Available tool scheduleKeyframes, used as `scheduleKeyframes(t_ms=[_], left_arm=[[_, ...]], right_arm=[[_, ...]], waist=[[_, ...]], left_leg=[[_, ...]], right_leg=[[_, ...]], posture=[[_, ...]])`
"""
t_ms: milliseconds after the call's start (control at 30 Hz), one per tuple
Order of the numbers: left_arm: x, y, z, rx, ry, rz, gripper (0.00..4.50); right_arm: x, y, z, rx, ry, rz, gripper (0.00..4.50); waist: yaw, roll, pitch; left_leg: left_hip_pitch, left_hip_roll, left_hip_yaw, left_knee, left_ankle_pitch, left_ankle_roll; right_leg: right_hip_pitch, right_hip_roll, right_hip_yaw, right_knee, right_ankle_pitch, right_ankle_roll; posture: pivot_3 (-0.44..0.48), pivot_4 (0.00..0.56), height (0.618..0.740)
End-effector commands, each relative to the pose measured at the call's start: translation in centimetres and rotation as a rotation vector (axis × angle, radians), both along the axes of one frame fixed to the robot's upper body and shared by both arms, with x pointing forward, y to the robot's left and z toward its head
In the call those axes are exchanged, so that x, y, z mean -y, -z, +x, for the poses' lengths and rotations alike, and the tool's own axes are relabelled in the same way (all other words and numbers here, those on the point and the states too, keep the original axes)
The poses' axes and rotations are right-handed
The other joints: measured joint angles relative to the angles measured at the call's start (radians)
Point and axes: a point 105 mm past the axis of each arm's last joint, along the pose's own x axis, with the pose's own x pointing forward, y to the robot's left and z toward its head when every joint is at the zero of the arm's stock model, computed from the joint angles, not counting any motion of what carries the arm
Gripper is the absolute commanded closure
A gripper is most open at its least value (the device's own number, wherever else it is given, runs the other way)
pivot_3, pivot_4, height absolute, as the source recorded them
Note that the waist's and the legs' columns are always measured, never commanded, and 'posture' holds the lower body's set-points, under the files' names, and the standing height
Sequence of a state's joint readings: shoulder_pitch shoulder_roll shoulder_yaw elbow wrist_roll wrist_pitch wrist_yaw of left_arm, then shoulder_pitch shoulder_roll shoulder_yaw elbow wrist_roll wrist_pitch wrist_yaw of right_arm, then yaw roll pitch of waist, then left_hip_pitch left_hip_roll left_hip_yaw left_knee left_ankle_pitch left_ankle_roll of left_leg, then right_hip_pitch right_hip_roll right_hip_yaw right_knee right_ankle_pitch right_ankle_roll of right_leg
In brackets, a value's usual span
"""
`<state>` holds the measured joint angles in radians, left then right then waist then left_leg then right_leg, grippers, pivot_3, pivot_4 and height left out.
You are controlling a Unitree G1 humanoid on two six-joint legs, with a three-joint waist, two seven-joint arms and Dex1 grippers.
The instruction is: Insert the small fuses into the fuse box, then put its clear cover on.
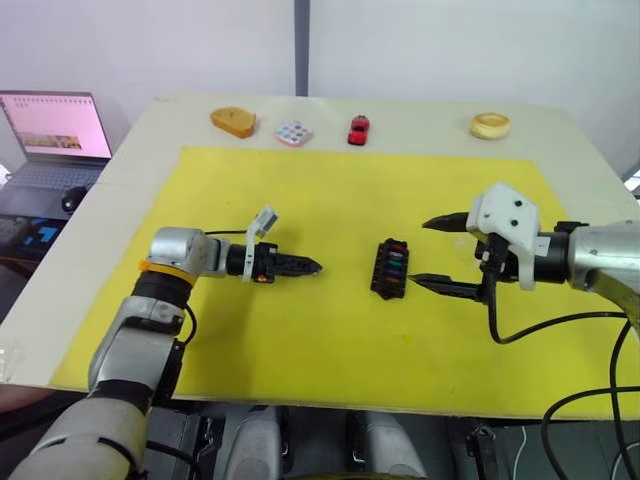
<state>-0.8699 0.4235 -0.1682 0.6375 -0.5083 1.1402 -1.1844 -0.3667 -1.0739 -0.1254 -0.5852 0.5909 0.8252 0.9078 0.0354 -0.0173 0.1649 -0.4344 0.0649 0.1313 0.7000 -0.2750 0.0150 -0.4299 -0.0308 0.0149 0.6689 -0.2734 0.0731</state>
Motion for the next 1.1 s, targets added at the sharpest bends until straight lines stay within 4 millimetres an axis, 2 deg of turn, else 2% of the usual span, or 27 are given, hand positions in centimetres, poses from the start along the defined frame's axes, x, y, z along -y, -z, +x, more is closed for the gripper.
scheduleKeyframes(t_ms=[33,300,400,433,733,800,867,967,1000,1100], left_arm=[[-0.2,1.3,-0.3,-0.017,0.011,0.06,3.47],[-0.5,1.7,-0.3,-0.002,0.012,0.084,3.47],[-0.5,1.7,-0.2,0.009,0.008,0.085,4.36],[-0.5,1.7,-0.2,0.009,0.008,0.085,4.44],[-0.7,1.1,0.1,0.078,0.023,0.073,4.44],[-0.5,0.1,0.1,0.136,0.046,0.047,4.44],[0.0,-1.8,0.2,0.278,0.092,0.017,4.44],[1.9,-8.9,-1.2,0.568,0.21,-0.191,4.44],[2.2,-10.3,-1.9,0.643,0.244,-0.234,4.44],[3.1,-12.4,-3.5,0.765,0.308,-0.285,4.44]], right_arm=[[-0.1,-1.0,0.0,0.055,-0.007,-0.015,0.0],[-0.1,-1.1,0.1,0.06,-0.012,-0.016,0.0],[-0.1,-1.1,0.2,0.059,-0.012,-0.018,0.0],[-0.1,-1.1,0.2,0.059,-0.012,-0.018,0.0],[0.0,-1.0,0.4,0.014,0.015,0.005,0.0],[0.0,-1.1,0.5,-0.019,0.032,0.026,0.0],[0.0,-1.4,0.4,-0.063,0.046,0.057,0.0],[-0.1,-2.1,0.1,-0.231,0.054,0.171,0.0],[-0.2,-2.4,0.0,-0.276,0.053,0.213,0.0],[-0.7,-3.5,-0.2,-0.353,0.03,0.31,0.0]], waist=[[0.0,0.0,0.0],[-0.002,0.0,0.0],[-0.002,0.0,0.0],[-0.001,0.0,0.0],[-0.002,0.001,0.0],[-0.003,0.001,0.0],[-0.005,0.001,0.0],[-0.007,0.0,0.0],[-0.009,0.0,0.0],[-0.015,0.0,0.0]], left_leg=[[0.0,0.0,0.0,0.0,0.0,0.0],[0.0,0.0,0.0,0.0,0.0,0.0],[0.0,0.0,0.0,0.0,0.0,0.0],[0.0,0.0,0.0,0.0,0.0,0.0],[0.001,0.001,0.0,0.0,0.0,0.0],[0.001,0.001,0.0,0.0,0.0,0.0],[0.001,0.001,0.0,0.0,0.0,0.0],[0.0,0.003,0.0,-0.001,0.0,0.0],[-0.001,0.003,0.0,-0.001,0.0,0.0],[-0.002,0.003,0.0,-0.001,0.0,0.0]], right_leg=[[0.0,0.0,0.0,0.0,0.0,0.0],[0.0,0.0,0.0,0.0,0.0,0.0],[0.0,0.0,0.0,0.0,0.0,0.0],[0.0,0.0,0.0,0.0,0.0,0.0],[0.0,0.0,0.0,0.0,0.0,0.0],[0.0,0.0,0.0,0.0,0.0,-0.001],[0.0,0.0,0.001,0.0,-0.001,-0.001],[-0.001,-0.001,0.001,0.0,-0.001,-0.003],[-0.001,-0.001,0.001,0.0,-0.001,-0.003],[-0.002,-0.003,0.001,0.0,0.0,-0.001]], posture=[[0.0,0.15,0.74],[0.0,0.15,0.74],[0.0,0.15,0.74],[0.0,0.15,0.74],[0.0,0.15,0.74],[0.0,0.15,0.74],[0.0,0.15,0.74],[0.0,0.15,0.74],[0.0,0.15,0.74],[0.0,0.15,0.74]])
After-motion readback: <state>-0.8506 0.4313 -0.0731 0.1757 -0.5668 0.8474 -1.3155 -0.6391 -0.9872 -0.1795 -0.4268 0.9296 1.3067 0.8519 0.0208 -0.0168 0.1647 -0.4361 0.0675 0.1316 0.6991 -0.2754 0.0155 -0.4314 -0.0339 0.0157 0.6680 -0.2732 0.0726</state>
